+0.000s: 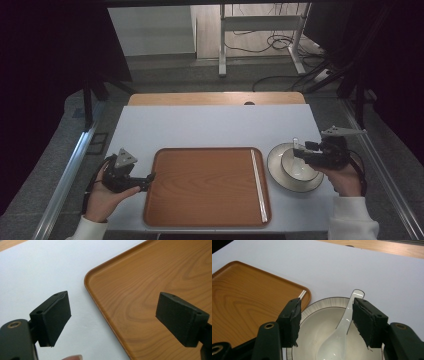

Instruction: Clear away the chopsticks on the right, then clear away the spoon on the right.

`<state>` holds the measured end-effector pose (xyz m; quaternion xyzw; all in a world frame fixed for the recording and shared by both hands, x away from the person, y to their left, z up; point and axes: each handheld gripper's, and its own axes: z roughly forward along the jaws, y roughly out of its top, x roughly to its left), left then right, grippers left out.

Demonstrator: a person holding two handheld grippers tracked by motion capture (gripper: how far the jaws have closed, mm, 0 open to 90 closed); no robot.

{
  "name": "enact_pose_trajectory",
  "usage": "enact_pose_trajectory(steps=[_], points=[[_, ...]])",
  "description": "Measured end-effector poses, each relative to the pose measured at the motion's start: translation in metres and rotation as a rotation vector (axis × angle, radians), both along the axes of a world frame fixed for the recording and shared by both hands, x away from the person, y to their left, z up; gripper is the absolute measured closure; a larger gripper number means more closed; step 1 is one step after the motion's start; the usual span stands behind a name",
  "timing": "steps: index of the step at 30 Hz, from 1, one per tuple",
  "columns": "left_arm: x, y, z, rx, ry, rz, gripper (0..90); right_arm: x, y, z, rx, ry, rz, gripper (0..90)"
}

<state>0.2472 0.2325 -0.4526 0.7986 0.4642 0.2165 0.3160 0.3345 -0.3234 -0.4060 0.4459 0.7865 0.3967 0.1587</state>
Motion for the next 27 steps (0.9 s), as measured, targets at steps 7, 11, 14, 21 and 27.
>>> enact_pose_trajectory(steps=[7,11,14,21,27], points=[[-0.001,0.002,0.001,-0.002,-0.003,0.004,12.3,0.003,-0.005,-0.001,0.009,0.000,-0.016,40.2],[-0.002,0.002,0.001,0.000,-0.003,0.005,12.3,0.006,-0.007,-0.002,0.009,0.005,-0.026,40.2],[-0.003,0.003,0.001,0.007,-0.006,0.011,12.3,0.009,-0.009,-0.003,0.009,0.007,-0.029,40.2],[-0.005,0.004,0.001,0.006,-0.006,0.018,12.3,0.020,-0.015,-0.008,0.026,0.018,-0.030,40.6],[-0.006,0.005,0.002,-0.004,-0.013,0.022,12.3,0.037,-0.019,-0.017,0.021,0.053,-0.020,40.6]])
